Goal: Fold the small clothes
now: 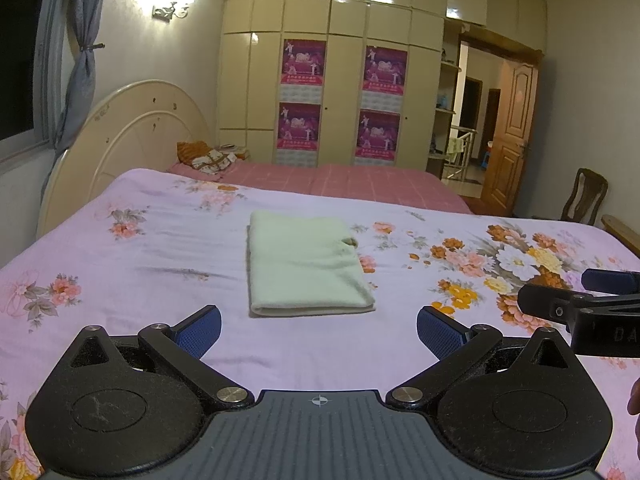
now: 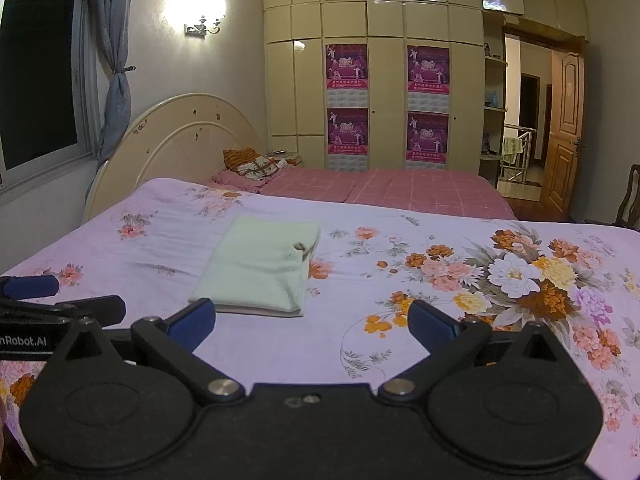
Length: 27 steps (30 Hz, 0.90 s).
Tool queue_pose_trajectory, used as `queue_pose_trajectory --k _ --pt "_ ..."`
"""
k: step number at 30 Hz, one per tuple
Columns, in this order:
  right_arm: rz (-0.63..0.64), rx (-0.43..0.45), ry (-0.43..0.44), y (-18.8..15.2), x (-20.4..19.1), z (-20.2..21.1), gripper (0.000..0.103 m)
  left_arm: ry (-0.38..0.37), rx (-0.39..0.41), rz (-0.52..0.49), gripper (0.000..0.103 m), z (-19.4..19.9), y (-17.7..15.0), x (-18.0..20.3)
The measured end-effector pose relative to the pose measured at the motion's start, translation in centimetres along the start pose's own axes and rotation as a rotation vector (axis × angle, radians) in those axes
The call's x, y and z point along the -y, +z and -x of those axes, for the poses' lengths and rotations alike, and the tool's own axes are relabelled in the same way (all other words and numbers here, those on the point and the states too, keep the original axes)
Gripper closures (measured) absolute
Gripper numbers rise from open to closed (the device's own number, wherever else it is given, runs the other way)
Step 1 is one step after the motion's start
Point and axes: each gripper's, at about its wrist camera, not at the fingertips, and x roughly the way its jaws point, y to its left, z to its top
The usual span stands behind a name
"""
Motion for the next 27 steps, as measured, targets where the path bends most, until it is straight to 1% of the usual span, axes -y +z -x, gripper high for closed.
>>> queue_pose_trajectory --k 9,24,27 --pt "0.007 0.002 0.006 0.0 0.2 -0.2 0.001 0.014 0.001 0.013 0.000 -0.2 -0.2 -0.1" --pt "0.012 0.001 0.008 -0.1 0.1 -0.4 0.001 0.032 0.067 -0.059 0.000 0.3 -0.7 0.6" --pt "0.015 -0.001 0.012 -0.2 0.1 -0.5 0.001 0.031 0.057 -0.058 0.000 0.3 -0.7 0.9"
